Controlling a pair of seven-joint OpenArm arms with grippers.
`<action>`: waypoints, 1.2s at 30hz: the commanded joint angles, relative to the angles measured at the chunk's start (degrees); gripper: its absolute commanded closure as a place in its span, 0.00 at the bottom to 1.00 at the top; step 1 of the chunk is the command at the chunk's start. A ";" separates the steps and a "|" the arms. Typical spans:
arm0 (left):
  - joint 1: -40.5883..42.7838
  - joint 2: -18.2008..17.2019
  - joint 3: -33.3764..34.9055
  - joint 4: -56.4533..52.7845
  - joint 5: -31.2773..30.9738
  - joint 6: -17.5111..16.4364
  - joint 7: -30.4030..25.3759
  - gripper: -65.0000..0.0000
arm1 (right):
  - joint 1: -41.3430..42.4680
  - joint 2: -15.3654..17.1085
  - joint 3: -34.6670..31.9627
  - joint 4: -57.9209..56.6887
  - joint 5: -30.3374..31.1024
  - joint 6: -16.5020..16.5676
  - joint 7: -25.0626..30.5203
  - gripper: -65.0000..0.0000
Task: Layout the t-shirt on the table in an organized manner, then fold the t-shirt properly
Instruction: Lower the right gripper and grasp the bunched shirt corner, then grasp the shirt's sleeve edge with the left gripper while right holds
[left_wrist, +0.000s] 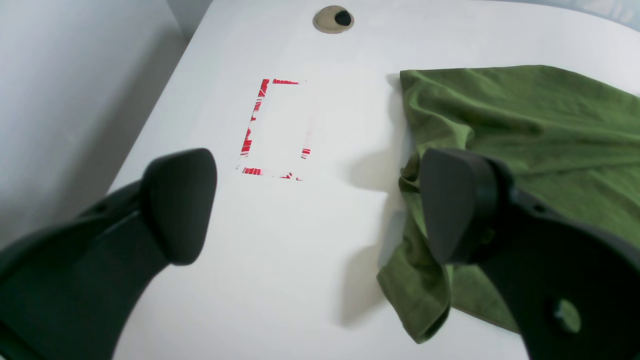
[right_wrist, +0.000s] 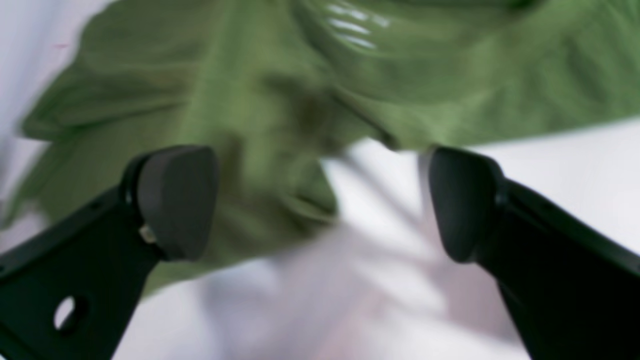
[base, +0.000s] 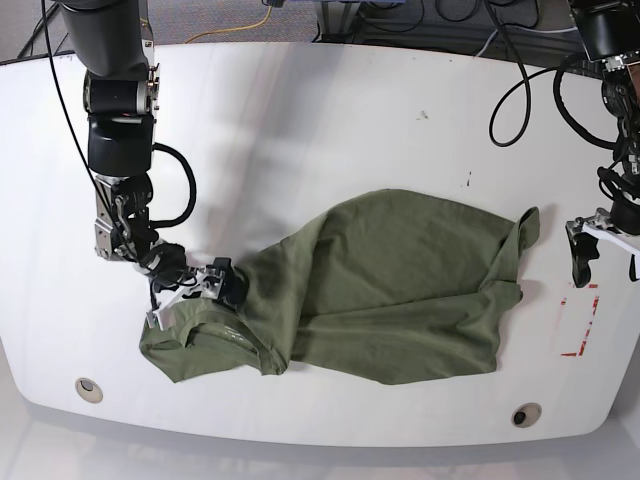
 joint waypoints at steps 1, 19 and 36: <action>-0.93 -1.22 -0.47 1.15 -0.34 -0.02 -1.40 0.05 | 1.69 -0.95 0.22 0.21 -1.26 0.76 2.00 0.00; -0.67 -1.22 0.67 1.15 -0.34 -1.07 -1.40 0.04 | 1.51 -4.38 0.13 0.21 -3.81 0.94 1.83 0.01; -2.51 -1.30 7.88 0.79 7.83 -7.05 -1.31 0.04 | 0.63 -5.17 0.04 0.21 -3.90 1.20 1.83 0.27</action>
